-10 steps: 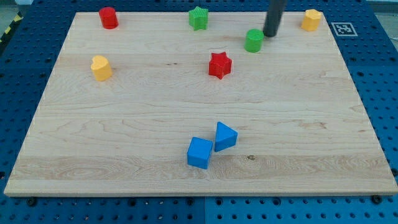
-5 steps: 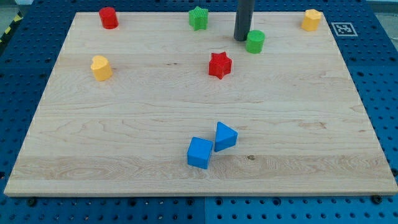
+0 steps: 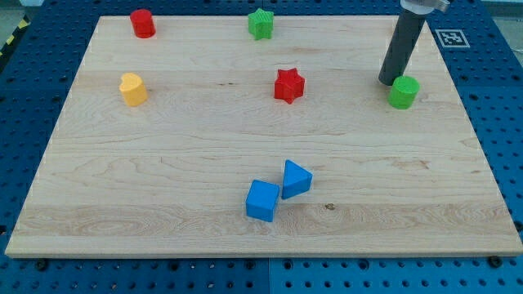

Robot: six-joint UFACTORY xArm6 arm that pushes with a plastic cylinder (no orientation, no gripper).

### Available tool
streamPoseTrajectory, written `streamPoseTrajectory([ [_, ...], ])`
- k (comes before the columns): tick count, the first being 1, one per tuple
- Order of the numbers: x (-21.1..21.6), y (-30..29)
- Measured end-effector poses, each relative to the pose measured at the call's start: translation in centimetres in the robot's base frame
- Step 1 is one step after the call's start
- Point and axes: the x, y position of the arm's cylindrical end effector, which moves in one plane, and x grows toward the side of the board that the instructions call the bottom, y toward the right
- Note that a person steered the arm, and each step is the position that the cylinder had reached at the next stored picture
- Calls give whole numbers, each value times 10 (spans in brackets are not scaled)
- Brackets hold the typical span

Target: Push green circle to center right

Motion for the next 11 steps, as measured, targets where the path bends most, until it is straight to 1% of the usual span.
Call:
streamPoseTrajectory([
  [1, 6, -14],
  [3, 54, -16],
  [8, 47, -15],
  [11, 47, 8],
])
